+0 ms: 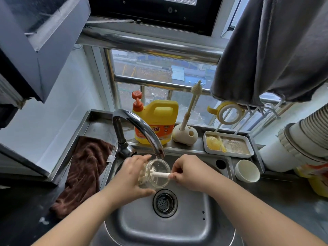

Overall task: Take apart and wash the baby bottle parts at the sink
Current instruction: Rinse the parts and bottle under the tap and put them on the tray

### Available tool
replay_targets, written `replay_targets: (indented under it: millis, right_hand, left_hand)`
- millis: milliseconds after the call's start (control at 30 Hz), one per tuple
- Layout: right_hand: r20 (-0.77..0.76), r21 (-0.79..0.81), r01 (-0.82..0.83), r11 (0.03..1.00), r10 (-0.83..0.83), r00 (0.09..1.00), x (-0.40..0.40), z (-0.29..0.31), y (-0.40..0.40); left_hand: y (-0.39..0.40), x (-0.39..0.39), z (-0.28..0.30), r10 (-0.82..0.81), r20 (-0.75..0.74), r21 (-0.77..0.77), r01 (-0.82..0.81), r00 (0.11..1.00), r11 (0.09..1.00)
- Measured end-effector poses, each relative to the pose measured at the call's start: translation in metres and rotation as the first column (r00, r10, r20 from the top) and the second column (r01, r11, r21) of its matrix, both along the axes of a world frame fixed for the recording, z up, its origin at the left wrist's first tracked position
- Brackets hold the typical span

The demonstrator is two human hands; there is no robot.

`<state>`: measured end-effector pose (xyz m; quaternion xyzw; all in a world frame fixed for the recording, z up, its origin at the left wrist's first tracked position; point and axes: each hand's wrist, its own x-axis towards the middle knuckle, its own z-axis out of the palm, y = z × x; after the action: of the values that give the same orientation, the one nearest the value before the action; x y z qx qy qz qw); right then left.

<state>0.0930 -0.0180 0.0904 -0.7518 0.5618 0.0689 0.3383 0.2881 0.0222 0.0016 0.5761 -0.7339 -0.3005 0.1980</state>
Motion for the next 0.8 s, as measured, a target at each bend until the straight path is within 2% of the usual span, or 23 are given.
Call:
replay_targets:
  millis: [133, 233, 300, 367, 467, 533, 700, 800]
  right_hand:
    - [0.01, -0.035, -0.067, 0.997, 0.067, 0.998, 0.003, 0.006, 0.001]
    - [-0.165, -0.107, -0.152, 0.983, 0.133, 0.977, 0.003, 0.012, 0.0]
    - [-0.313, -0.231, -0.2, 0.952, 0.123, 0.942, -0.001, 0.018, -0.002]
    - [-0.346, -0.33, -0.253, 0.91, 0.133, 0.929, 0.0, 0.019, 0.002]
    - [-0.358, -0.355, -0.358, 0.864, 0.228, 0.906, 0.011, 0.012, 0.014]
    - [-0.359, -0.341, -0.344, 0.875, 0.217, 0.908, 0.01, 0.01, 0.014]
    - [-0.339, -0.375, -0.203, 0.904, 0.07, 0.938, -0.002, 0.019, 0.004]
    - [-0.347, -0.262, -0.17, 0.95, 0.072, 0.935, 0.009, 0.014, 0.003]
  left_hand:
    - [-0.015, 0.0, 0.004, 0.079, -0.007, 0.049, -0.079, 0.997, 0.996]
    - [-0.016, -0.001, 0.001, 0.138, -0.076, 0.121, -0.129, 0.987, 0.984]
    - [-0.015, -0.001, 0.0, 0.173, -0.131, 0.165, -0.15, 0.976, 0.975]
    - [-0.014, -0.005, 0.003, 0.194, -0.189, 0.186, -0.159, 0.963, 0.97]
    - [-0.011, -0.015, 0.007, 0.182, -0.255, 0.223, -0.125, 0.95, 0.967]
    - [-0.009, -0.015, 0.006, 0.167, -0.259, 0.236, -0.105, 0.951, 0.966]
    - [-0.016, -0.01, 0.004, 0.243, -0.284, 0.234, -0.178, 0.928, 0.956]
    - [-0.013, -0.015, 0.004, 0.232, -0.258, 0.195, -0.185, 0.938, 0.963]
